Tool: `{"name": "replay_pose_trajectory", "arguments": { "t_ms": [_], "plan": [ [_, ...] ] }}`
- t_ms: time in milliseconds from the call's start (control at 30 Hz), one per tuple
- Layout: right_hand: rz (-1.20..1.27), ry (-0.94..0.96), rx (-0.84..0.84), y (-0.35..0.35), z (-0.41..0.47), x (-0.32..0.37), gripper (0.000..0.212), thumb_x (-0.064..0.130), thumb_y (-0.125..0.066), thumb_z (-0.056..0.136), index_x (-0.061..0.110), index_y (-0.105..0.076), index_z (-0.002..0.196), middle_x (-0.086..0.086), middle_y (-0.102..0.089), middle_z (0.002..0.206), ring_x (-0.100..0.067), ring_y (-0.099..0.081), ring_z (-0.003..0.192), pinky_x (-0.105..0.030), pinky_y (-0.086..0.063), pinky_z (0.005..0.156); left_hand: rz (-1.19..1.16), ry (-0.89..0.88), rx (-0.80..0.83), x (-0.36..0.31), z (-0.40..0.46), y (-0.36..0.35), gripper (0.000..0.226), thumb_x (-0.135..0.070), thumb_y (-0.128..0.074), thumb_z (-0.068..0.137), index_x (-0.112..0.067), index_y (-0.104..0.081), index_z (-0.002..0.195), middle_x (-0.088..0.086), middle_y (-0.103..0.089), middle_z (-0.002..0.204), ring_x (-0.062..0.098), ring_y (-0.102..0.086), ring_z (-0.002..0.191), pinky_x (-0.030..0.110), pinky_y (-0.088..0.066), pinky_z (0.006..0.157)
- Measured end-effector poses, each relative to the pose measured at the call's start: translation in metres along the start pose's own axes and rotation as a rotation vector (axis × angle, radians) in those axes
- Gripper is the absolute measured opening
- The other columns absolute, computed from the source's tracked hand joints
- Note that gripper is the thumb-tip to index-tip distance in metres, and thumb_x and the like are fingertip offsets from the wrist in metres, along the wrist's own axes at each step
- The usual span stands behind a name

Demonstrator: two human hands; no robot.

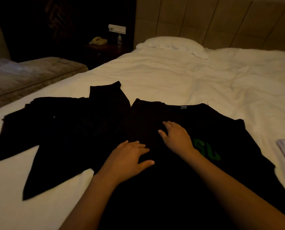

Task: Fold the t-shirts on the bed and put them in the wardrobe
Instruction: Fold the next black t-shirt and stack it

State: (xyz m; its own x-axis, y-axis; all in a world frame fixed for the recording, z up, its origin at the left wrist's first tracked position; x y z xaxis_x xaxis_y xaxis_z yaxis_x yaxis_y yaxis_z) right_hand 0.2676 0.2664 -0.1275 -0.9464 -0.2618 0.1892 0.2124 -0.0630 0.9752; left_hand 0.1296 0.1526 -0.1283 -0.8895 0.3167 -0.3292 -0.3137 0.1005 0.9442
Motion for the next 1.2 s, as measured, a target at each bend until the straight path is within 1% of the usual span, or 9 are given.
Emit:
{"name": "replay_pose_trajectory", "arguments": {
  "t_ms": [133, 233, 400, 500, 600, 700, 800, 1000, 1200],
  "plan": [
    [0.016, -0.173, -0.158, 0.028, -0.024, -0.025, 0.053, 0.047, -0.05, 0.098, 0.015, -0.048, 0.14, -0.008, -0.056, 0.13, -0.027, -0.05, 0.121, -0.039, -0.041, 0.099, 0.009, 0.015, -0.15, -0.004, -0.007, 0.01, 0.039, -0.05, -0.052, 0.096, -0.033, -0.061, 0.13, -0.013, -0.057, 0.138, 0.004, -0.041, 0.136, 0.03, -0.025, 0.114],
    [0.184, -0.303, -0.026, 0.02, -0.024, -0.045, 0.038, 0.038, -0.06, 0.095, 0.015, -0.062, 0.125, -0.005, -0.064, 0.115, -0.024, -0.059, 0.112, -0.036, -0.049, 0.093, -0.055, 0.037, -0.257, -0.003, -0.014, 0.015, 0.025, -0.038, -0.055, 0.098, -0.032, -0.071, 0.115, -0.011, -0.068, 0.121, 0.006, -0.053, 0.125, 0.023, -0.031, 0.107],
    [0.496, -0.332, -0.106, 0.029, -0.022, -0.059, 0.016, 0.024, -0.065, 0.094, 0.013, -0.072, 0.103, 0.003, -0.06, 0.089, -0.018, -0.063, 0.098, -0.024, -0.041, 0.077, -0.102, 0.013, -0.411, -0.005, -0.025, 0.029, 0.019, -0.034, -0.061, 0.094, -0.025, -0.078, 0.096, -0.009, -0.074, 0.095, 0.01, -0.067, 0.092, 0.034, -0.053, 0.086],
    [0.323, -0.29, -0.109, 0.028, -0.03, -0.053, 0.022, 0.027, -0.062, 0.095, 0.016, -0.068, 0.113, 0.003, -0.063, 0.1, -0.015, -0.061, 0.098, -0.028, -0.047, 0.081, -0.021, -0.006, -0.24, -0.01, -0.021, 0.016, 0.044, -0.058, -0.044, 0.093, -0.028, -0.076, 0.098, -0.011, -0.072, 0.097, 0.006, -0.064, 0.091, 0.032, -0.051, 0.086],
    [0.182, -0.138, -0.253, 0.043, -0.044, -0.034, 0.036, 0.033, -0.056, 0.098, 0.018, -0.059, 0.131, -0.003, -0.058, 0.128, -0.022, -0.052, 0.12, -0.037, -0.046, 0.1, 0.011, 0.018, -0.203, -0.011, -0.021, 0.016, 0.072, -0.073, -0.018, 0.085, -0.029, -0.073, 0.104, -0.011, -0.07, 0.102, 0.005, -0.059, 0.098, 0.03, -0.044, 0.093],
    [0.118, 0.021, -0.149, 0.032, -0.053, -0.011, 0.044, 0.04, -0.05, 0.099, 0.021, -0.054, 0.139, 0.0, -0.051, 0.144, -0.02, -0.041, 0.135, -0.037, -0.036, 0.112, -0.005, 0.03, -0.217, -0.018, -0.022, 0.021, 0.054, -0.063, -0.035, 0.096, -0.029, -0.063, 0.127, -0.01, -0.065, 0.125, 0.007, -0.055, 0.117, 0.029, -0.038, 0.102],
    [0.078, 0.017, 0.014, 0.009, -0.06, -0.011, 0.049, 0.044, -0.046, 0.101, 0.02, -0.048, 0.144, -0.001, -0.042, 0.152, -0.019, -0.03, 0.145, -0.034, -0.025, 0.117, 0.06, 0.064, -0.079, -0.023, -0.02, 0.006, 0.059, -0.062, -0.03, 0.098, -0.026, -0.051, 0.14, -0.005, -0.055, 0.14, 0.01, -0.049, 0.129, 0.033, -0.033, 0.11],
    [0.269, -0.051, -0.172, 0.045, -0.082, -0.03, 0.047, 0.038, -0.049, 0.101, 0.02, -0.048, 0.144, 0.0, -0.041, 0.153, -0.014, -0.027, 0.146, -0.033, -0.025, 0.118, -0.103, 0.062, -0.233, -0.05, -0.019, 0.033, 0.048, -0.054, -0.032, 0.101, -0.027, -0.062, 0.126, -0.007, -0.065, 0.124, 0.008, -0.058, 0.112, 0.031, -0.046, 0.096],
    [0.275, -0.133, -0.296, 0.084, -0.086, -0.074, 0.051, 0.039, -0.045, 0.102, 0.019, -0.041, 0.148, 0.0, -0.041, 0.153, -0.014, -0.026, 0.146, -0.032, -0.027, 0.116, -0.192, 0.061, -0.286, -0.082, 0.029, 0.042, 0.051, -0.054, -0.033, 0.101, -0.024, -0.06, 0.132, -0.001, -0.062, 0.13, 0.017, -0.058, 0.116, 0.033, -0.048, 0.093]
  ]
}}
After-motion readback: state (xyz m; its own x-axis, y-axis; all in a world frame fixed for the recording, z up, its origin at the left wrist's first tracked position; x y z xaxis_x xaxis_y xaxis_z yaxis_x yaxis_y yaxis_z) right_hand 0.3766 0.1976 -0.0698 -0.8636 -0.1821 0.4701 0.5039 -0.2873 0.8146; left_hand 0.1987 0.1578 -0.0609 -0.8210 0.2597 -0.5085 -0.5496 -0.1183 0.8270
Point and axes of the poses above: each hand's wrist, its own z-axis towards the middle knuckle, its own y-axis out of the back of the hand, x = y × z, the point moved 9 cm from there along z, towards the middle knuckle
